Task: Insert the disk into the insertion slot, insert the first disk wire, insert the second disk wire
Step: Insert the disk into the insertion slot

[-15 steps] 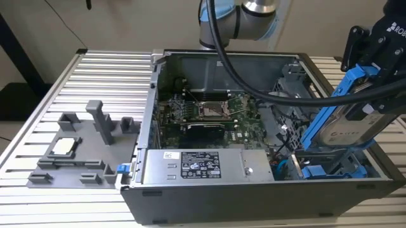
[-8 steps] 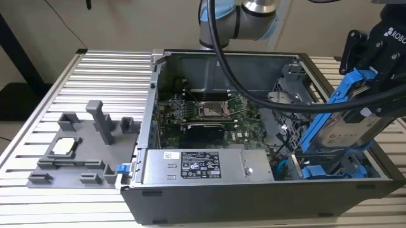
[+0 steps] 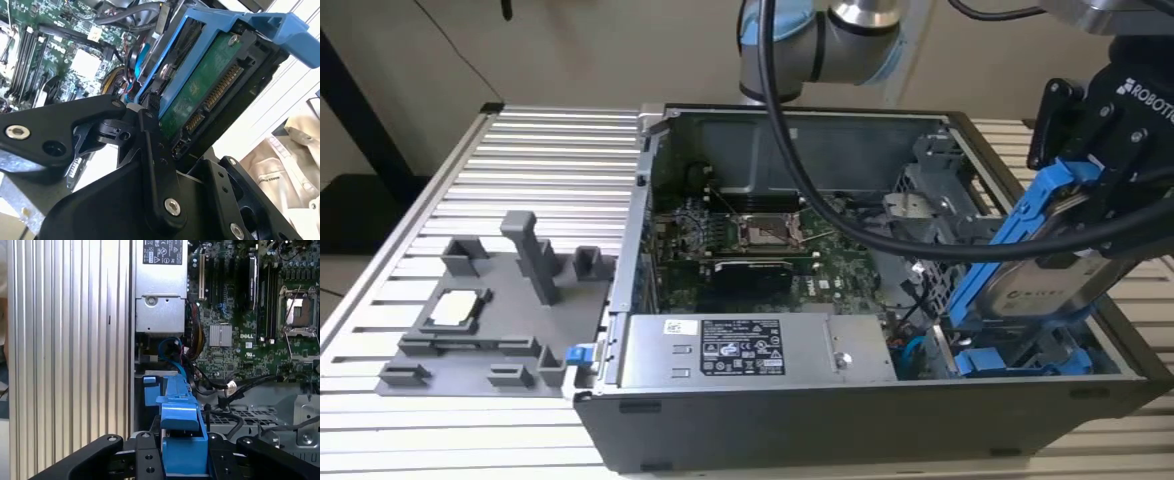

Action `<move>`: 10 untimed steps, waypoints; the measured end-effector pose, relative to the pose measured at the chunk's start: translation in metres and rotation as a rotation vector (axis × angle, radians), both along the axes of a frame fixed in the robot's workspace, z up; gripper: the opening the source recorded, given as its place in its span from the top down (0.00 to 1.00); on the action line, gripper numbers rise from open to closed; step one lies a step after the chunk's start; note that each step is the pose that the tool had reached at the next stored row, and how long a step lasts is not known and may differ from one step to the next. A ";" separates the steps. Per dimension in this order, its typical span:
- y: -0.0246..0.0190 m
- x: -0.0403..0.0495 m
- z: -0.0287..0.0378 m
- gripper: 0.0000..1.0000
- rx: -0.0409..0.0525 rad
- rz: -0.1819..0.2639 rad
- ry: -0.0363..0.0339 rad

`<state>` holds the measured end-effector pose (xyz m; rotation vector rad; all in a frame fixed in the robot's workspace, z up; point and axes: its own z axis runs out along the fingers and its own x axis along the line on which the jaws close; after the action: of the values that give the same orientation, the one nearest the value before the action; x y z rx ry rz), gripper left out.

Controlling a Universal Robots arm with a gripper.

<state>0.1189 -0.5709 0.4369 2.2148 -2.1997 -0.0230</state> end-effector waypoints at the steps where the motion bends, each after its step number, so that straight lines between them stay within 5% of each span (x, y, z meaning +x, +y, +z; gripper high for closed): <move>1: 0.0000 0.0002 -0.0013 0.67 0.0002 0.000 0.0001; 10: 0.0000 0.0025 -0.0109 0.67 0.0040 0.000 0.0013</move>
<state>0.1214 -0.5709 0.4260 2.2162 -2.2009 -0.0289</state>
